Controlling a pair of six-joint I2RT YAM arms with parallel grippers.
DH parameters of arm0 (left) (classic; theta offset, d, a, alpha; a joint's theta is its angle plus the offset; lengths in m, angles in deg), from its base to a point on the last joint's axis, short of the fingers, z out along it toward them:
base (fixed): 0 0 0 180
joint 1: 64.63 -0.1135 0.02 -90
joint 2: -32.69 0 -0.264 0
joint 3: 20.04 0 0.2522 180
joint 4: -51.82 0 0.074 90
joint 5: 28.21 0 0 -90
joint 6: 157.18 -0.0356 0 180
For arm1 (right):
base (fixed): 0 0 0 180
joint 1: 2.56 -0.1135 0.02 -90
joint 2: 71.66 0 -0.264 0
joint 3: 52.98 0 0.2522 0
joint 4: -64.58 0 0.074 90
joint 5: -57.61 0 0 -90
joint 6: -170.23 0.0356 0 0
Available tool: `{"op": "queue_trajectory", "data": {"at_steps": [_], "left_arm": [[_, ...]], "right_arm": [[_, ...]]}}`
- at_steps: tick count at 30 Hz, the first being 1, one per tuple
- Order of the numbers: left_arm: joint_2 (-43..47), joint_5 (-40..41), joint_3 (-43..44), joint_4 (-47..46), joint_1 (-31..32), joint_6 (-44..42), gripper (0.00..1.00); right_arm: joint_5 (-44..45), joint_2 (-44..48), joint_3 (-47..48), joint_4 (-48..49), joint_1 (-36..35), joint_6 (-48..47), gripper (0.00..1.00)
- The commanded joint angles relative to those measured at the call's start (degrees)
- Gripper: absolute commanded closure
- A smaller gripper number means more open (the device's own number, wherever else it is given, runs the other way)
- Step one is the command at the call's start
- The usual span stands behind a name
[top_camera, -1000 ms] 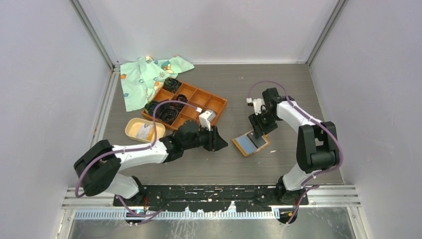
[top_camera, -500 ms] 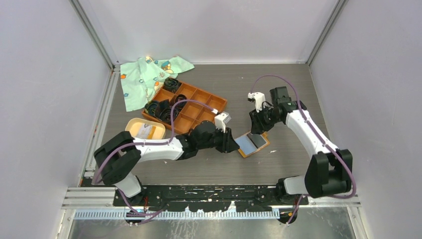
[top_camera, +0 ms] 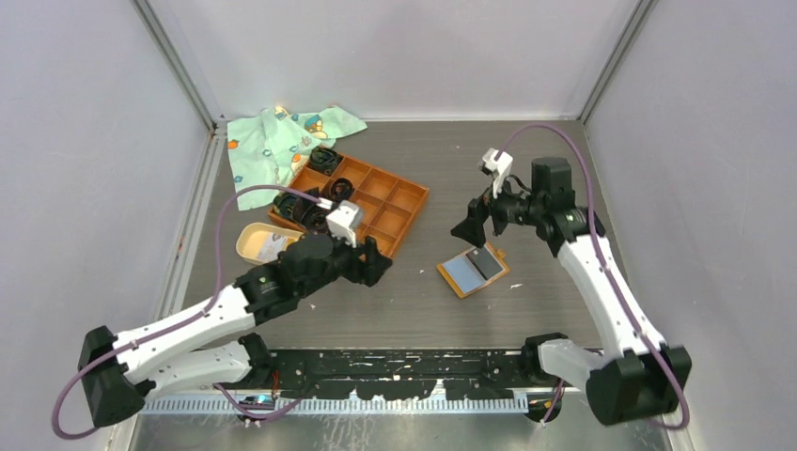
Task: Put the credit cards into the card holder
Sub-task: Open the card holder at the center of the board, then move the storage box to the center of the board.
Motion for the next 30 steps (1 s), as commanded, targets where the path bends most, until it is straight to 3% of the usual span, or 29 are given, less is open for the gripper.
{"op": "queue_trajectory", "data": {"at_steps": [1,7,12,15,21,26,30], "left_arm": [[4.6,8.4,1.0,23.4,-7.5,-3.9,0.31],[4.7,7.1,-1.0,24.2,-23.2,-4.3,0.35],[-5.4,0.0,1.0,20.9,-34.9,-5.4,0.44],[-12.2,-4.6,2.0,18.1,-38.7,-6.6,0.44],[-22.6,-12.8,6.3,19.1,-40.5,-6.5,0.42],[-19.5,-21.9,1.9,18.6,-40.1,0.4,0.47],[-14.9,-24.7,-2.8,17.0,-35.9,7.3,0.49]], "right_arm": [[-15.3,-6.2,2.2,5.1,-0.8,7.9,0.01],[-13.2,-4.0,-4.3,11.0,-1.4,12.0,0.01],[-12.2,-4.1,-4.3,10.8,-1.4,12.3,0.00],[-11.9,-4.2,-4.7,10.6,-1.4,12.3,0.00],[-11.2,-5.5,-4.4,9.7,-1.4,11.6,0.01],[-11.0,-6.5,-3.8,8.6,-1.4,11.1,0.00],[-11.3,-7.7,-3.5,7.9,-1.4,10.6,0.01]]}}
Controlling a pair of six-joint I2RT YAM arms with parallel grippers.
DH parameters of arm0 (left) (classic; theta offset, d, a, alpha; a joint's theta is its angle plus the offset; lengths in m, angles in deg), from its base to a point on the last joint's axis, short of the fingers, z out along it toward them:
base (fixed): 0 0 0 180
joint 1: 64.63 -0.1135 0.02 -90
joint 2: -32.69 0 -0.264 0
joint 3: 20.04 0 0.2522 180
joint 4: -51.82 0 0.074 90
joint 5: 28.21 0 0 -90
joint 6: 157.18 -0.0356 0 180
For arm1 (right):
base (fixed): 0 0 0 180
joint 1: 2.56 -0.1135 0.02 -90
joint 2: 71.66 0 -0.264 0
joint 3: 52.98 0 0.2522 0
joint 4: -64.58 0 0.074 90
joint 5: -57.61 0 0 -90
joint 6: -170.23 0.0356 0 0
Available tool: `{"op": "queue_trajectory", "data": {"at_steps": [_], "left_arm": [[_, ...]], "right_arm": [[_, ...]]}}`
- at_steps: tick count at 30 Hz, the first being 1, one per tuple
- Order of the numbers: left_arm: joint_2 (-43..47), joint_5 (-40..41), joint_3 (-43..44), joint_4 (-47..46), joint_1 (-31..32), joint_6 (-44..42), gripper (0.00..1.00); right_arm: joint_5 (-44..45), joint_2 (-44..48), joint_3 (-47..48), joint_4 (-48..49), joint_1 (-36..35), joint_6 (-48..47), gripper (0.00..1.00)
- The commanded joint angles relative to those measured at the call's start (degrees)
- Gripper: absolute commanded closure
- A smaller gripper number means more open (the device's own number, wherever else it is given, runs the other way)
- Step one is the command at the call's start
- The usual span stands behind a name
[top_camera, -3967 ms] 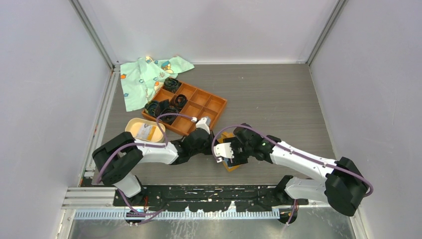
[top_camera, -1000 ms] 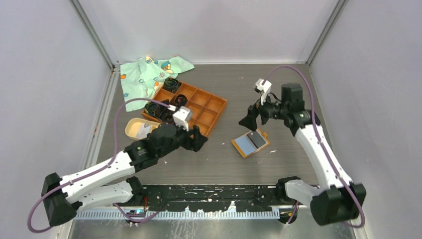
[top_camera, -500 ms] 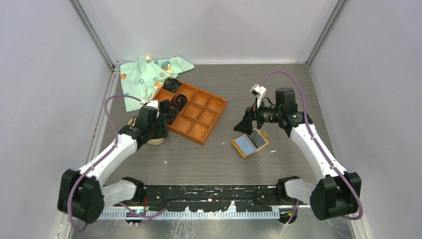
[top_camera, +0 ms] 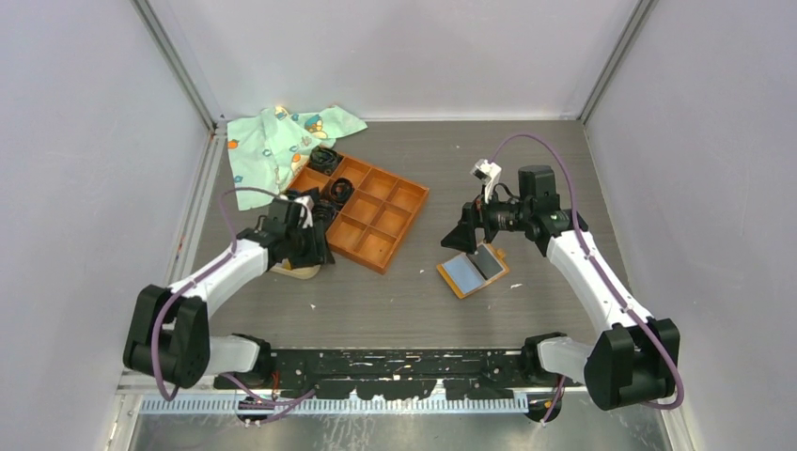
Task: Put the credit cards into the card holder
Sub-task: Move the storage box to the center of the board, then pick up the credit card from the storage box.
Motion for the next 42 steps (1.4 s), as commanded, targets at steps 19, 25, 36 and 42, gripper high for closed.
{"op": "queue_trajectory", "data": {"at_steps": [19,25,36,42], "left_arm": [[2.0,0.3,4.7,-8.2,31.3,15.7,0.45],[10.3,24.7,4.2,5.9,31.0,7.4,0.35],[1.2,29.9,3.8,3.1,29.8,-0.8,0.23],[-5.8,24.8,5.7,2.3,27.4,-2.0,0.22]], "right_arm": [[-0.9,-3.6,2.4,-2.9,-1.1,-2.9,0.01],[-1.1,-4.8,3.5,-4.6,-1.1,-3.9,0.02],[-0.8,-5.9,4.0,-5.6,-1.1,-4.6,0.02],[-0.5,-6.1,4.0,-5.8,-1.1,-4.8,0.02]]}}
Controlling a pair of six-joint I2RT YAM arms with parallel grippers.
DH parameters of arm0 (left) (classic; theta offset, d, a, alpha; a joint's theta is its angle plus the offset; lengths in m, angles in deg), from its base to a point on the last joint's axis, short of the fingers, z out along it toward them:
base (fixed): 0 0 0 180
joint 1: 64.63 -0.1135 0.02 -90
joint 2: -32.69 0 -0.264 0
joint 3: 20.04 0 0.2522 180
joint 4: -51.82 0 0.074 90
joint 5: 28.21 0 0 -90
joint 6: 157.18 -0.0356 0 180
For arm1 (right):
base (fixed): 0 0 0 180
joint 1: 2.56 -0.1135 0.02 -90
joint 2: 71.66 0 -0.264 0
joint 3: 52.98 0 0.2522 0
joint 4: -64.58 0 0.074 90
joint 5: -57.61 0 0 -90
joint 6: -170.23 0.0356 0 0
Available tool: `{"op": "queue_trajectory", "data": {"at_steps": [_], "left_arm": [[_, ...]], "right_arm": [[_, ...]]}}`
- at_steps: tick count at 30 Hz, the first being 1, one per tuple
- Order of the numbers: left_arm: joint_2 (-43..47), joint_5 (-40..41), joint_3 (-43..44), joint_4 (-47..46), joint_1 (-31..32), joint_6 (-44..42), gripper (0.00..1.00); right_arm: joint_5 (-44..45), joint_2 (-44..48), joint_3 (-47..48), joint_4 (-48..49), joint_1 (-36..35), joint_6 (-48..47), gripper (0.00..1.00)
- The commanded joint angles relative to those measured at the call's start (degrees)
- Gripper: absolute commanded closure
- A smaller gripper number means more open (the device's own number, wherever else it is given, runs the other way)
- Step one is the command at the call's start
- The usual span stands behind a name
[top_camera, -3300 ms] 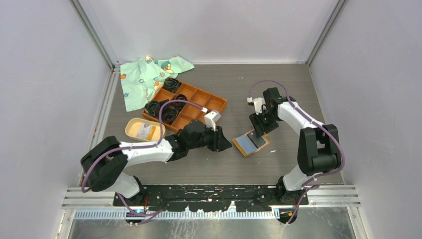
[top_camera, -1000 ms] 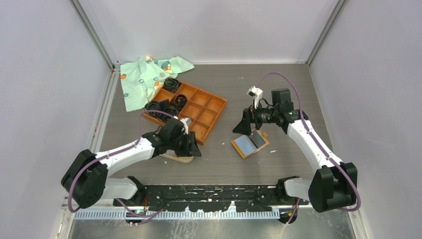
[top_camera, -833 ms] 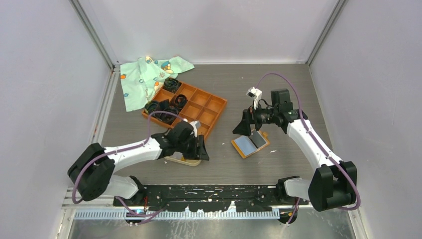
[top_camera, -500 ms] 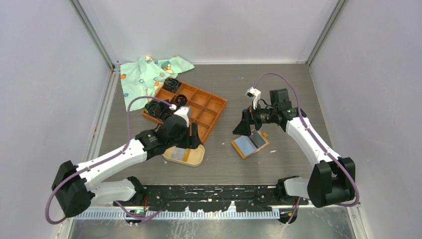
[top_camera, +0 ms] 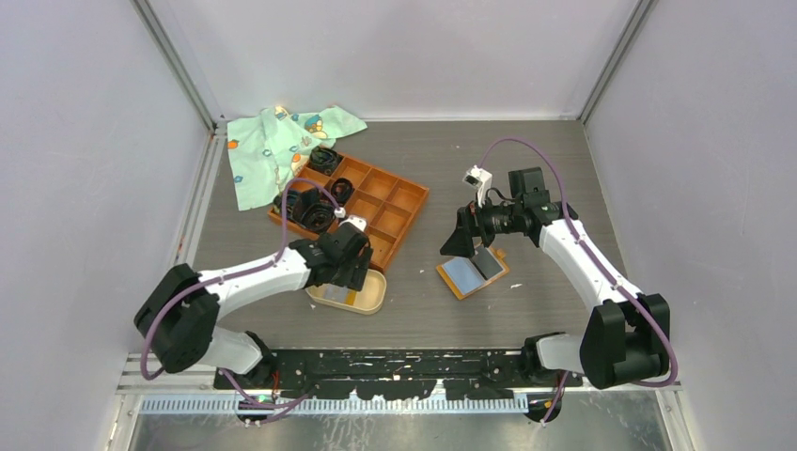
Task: Put the credit cards into the card holder
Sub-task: Pick up the credit card from the storage box.
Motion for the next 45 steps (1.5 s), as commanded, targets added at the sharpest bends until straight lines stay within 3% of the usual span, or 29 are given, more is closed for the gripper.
{"op": "queue_trajectory", "data": {"at_steps": [1,11,20,22,25,28,40,45], "left_arm": [[-3.0,-3.0,2.1,-3.0,-1.7,-2.5,0.21],[-5.4,-10.0,1.9,-3.0,-4.4,-3.2,0.13],[-7.4,-13.5,1.5,-1.7,-5.5,-0.4,0.14],[-8.3,-13.1,1.5,-1.1,-5.4,0.5,0.22],[-9.1,-13.5,1.5,-1.1,-5.4,1.8,0.45],[-8.6,-14.3,1.6,-1.2,-5.4,2.6,0.57],[0.7,-17.3,1.5,-0.9,-6.1,4.7,0.62],[4.7,-23.2,-1.4,-4.7,-8.7,6.0,0.62]], "right_arm": [[-0.4,0.0,2.7,0.3,-0.3,-0.9,0.02],[-0.3,0.0,2.7,0.3,-0.2,-1.1,0.02],[-0.4,0.0,2.7,0.2,-0.2,-1.1,0.02],[-0.5,0.1,2.7,0.2,-0.2,-1.0,0.02],[-0.5,0.2,2.7,0.2,-0.2,-1.1,0.02],[-0.7,0.2,2.7,0.1,-0.2,-1.2,0.02],[-1.2,0.5,2.7,-0.1,-0.3,-1.3,0.02],[-4.6,0.0,1.4,2.3,-0.8,1.5,0.02]]}}
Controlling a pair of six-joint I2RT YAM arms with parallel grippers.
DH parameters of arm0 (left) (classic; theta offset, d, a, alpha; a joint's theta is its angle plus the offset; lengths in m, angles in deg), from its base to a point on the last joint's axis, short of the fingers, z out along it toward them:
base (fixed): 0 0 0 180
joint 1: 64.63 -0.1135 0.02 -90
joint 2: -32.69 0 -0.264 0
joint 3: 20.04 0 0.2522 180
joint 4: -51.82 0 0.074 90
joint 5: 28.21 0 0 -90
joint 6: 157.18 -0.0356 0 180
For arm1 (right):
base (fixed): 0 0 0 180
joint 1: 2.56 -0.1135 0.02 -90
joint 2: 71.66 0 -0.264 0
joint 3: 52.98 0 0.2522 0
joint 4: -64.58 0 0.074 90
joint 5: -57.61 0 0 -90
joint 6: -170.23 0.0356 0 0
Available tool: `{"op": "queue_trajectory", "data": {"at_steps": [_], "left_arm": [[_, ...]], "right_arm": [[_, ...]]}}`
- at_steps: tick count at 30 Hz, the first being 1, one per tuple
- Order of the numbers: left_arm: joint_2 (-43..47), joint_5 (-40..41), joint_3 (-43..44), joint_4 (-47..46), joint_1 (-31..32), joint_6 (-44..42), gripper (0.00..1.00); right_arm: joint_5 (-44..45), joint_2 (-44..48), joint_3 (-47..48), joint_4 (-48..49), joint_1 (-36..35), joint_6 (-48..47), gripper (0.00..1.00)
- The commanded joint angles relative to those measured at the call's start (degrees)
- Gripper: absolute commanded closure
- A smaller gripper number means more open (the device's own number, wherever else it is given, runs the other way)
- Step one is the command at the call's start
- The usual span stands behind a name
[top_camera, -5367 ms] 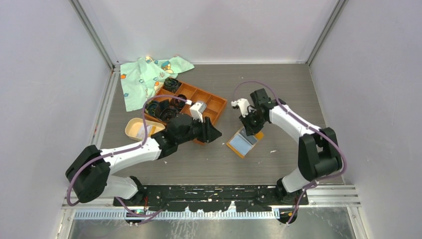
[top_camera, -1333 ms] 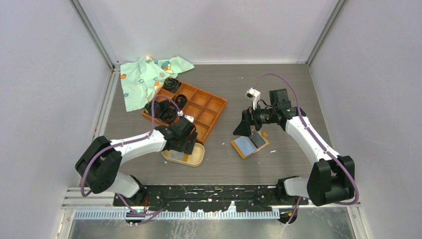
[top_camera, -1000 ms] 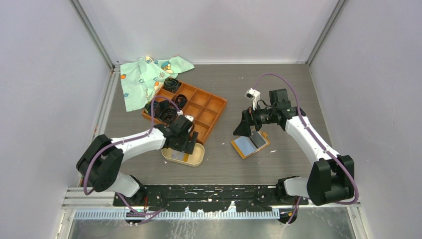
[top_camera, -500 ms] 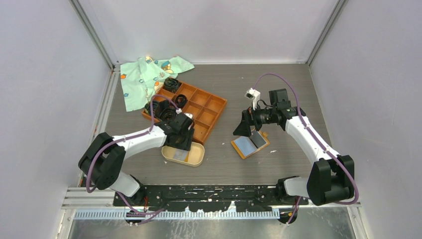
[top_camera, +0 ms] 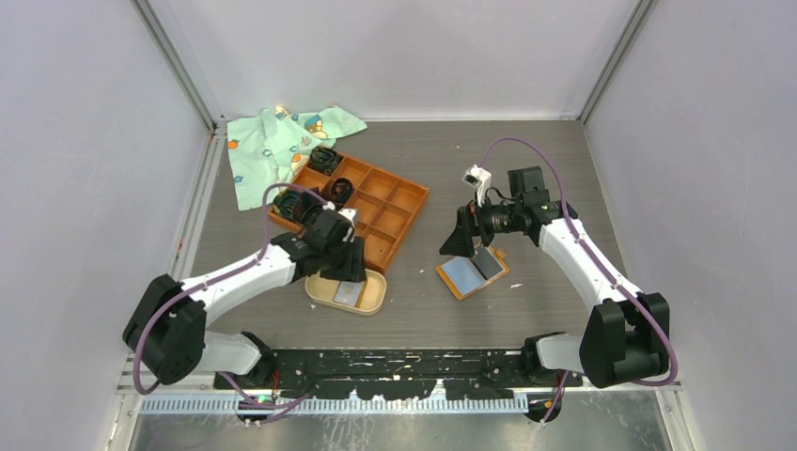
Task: Put the credit cards into the card holder
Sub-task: Pick up the credit card from the storage box.
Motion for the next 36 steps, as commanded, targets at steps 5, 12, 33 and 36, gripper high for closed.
{"op": "queue_trajectory", "data": {"at_steps": [5,12,33,36], "left_arm": [[4.4,-10.7,-6.1,-8.8,-5.2,3.0,0.62],[6.9,-13.2,-10.3,-14.7,-7.3,4.9,0.62],[16.4,-18.8,-24.4,-34.7,-12.6,18.6,0.64],[17.2,-18.3,-25.5,-35.6,-12.7,20.5,0.64]], "right_arm": [[-8.0,-1.3,-2.0,10.6,-5.7,9.7,0.05],[-6.0,-6.1,-6.1,30.1,-15.6,27.2,0.11],[14.8,-18.9,-0.6,37.9,-31.8,41.4,0.30],[16.8,-20.3,0.3,37.1,-33.1,41.5,0.31]]}}
